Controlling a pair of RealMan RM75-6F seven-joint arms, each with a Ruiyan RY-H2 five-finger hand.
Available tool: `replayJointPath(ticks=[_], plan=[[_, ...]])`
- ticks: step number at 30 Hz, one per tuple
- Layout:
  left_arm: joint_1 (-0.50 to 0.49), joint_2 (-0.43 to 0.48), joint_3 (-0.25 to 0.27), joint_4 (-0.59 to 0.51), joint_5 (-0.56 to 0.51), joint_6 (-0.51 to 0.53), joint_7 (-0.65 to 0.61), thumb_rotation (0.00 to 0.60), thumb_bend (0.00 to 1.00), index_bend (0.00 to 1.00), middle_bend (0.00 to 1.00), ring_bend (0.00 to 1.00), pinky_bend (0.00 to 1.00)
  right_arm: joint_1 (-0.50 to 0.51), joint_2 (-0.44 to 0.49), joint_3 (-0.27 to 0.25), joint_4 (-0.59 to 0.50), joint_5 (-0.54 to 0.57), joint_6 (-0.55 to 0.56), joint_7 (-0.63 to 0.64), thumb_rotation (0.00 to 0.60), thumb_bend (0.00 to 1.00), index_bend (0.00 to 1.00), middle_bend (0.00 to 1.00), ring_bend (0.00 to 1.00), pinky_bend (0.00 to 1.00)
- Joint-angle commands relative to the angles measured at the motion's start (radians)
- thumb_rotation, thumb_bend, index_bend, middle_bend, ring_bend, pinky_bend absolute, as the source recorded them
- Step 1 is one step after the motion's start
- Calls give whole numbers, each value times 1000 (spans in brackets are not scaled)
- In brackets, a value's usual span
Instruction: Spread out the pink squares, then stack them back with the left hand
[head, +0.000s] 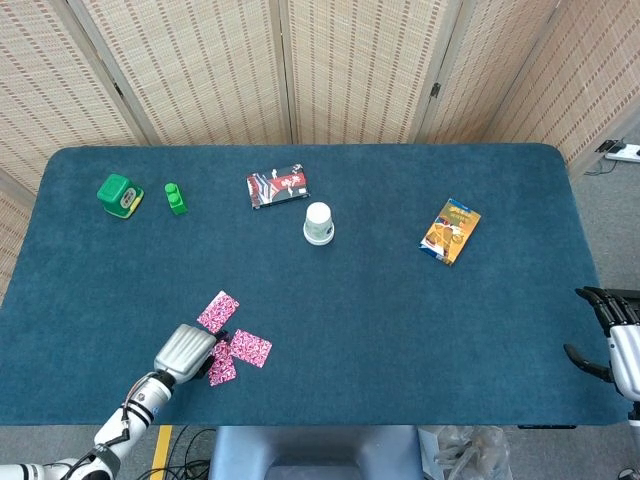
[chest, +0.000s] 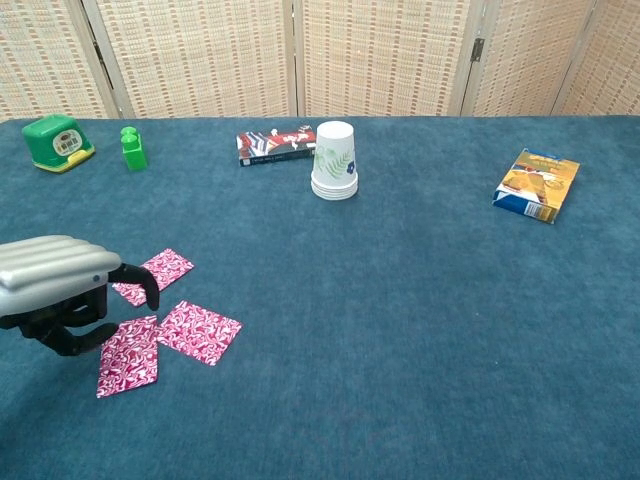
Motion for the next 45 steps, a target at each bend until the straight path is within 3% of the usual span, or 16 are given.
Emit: replayJointPath(ticks=[1, 16, 35, 39, 45], plan=[[-7, -18, -6, 16, -3, -14, -1, 600, 545, 331, 994, 932, 1000, -2, 1, 0, 0, 2, 2, 1, 600, 250, 163, 213, 185, 284], [-13, -33, -4, 39, -83, -35, 48, 600, 546, 332, 994, 932, 1000, -3, -1, -1, 5, 3, -1, 5, 600, 250, 163, 213, 185, 284], [35, 66, 38, -76, -100, 35, 69, 600, 546, 352, 994, 932, 1000, -3, -2, -1, -2, -3, 0, -1, 600, 251, 163, 213, 185, 284], [33, 76, 17, -90, -98, 43, 51, 600, 546, 364, 994, 931, 1000, -5, -1, 0, -2, -2, 5, -1, 600, 250, 163, 213, 185, 284], [39, 6, -48, 0, -34, 94, -22, 600, 509, 345, 994, 929, 1000, -5, 0, -1, -2, -4, 6, 2, 600, 250, 163, 212, 185, 284]])
